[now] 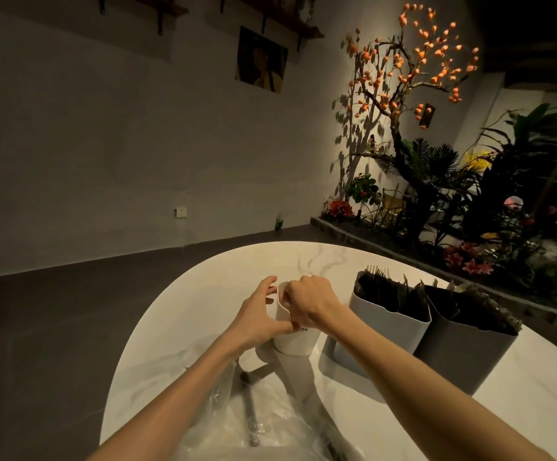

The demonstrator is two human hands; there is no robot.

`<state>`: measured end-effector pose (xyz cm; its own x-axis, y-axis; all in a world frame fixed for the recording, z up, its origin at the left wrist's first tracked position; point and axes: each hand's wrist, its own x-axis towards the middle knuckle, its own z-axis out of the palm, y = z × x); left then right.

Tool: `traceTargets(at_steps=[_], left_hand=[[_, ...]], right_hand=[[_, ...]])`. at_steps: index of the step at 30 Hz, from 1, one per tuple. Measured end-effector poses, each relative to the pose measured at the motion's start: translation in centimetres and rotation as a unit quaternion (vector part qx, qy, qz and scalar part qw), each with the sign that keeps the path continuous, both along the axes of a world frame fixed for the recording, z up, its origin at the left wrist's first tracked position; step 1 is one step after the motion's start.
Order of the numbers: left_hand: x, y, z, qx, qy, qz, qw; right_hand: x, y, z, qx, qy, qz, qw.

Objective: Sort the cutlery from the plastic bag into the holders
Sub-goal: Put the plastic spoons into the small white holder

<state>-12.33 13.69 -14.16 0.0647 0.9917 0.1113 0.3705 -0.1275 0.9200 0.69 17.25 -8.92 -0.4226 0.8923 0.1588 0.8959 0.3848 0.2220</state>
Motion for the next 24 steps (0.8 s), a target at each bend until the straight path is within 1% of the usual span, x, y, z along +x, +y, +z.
traceTargets(at_steps=[2, 8, 13, 15, 17, 19, 21, 22, 24], left_hand=[[-0.1, 0.0, -0.1, 0.0, -0.002, -0.004, 1.0], [-0.2, -0.2, 0.2, -0.002, 0.006, -0.013, 1.0], [-0.6, -1.1, 1.1, -0.034, 0.043, -0.025, 0.998], [-0.7, -1.6, 1.5, -0.041, 0.053, -0.028, 0.997], [-1.0, -2.1, 1.9, -0.045, 0.058, -0.027, 0.997], [-1.4, -2.6, 2.4, -0.048, 0.068, -0.025, 0.996], [-1.8, -3.1, 2.6, -0.053, 0.076, -0.022, 0.995], [-2.0, -3.4, 2.6, -0.05, 0.079, -0.02, 0.995], [-2.1, -4.1, 2.7, -0.043, 0.085, -0.016, 0.995]], right_hand=[[0.5, 0.1, -0.1, 0.014, 0.015, 0.009, 1.0], [1.2, 0.6, 0.3, 0.01, 0.038, 0.041, 0.998], [1.6, 0.8, 0.7, 0.043, 0.041, 0.064, 0.996], [1.8, 0.3, 1.0, 0.048, 0.057, 0.065, 0.995], [2.0, -0.2, 1.4, 0.064, 0.096, 0.059, 0.992], [2.2, -0.6, 1.5, 0.096, 0.182, 0.051, 0.977], [2.2, -1.7, 1.0, 0.072, 0.267, 0.054, 0.959], [2.2, -2.4, 0.4, 0.037, 0.28, 0.07, 0.957], [2.1, -4.3, -1.0, -0.05, 0.253, 0.091, 0.962]])
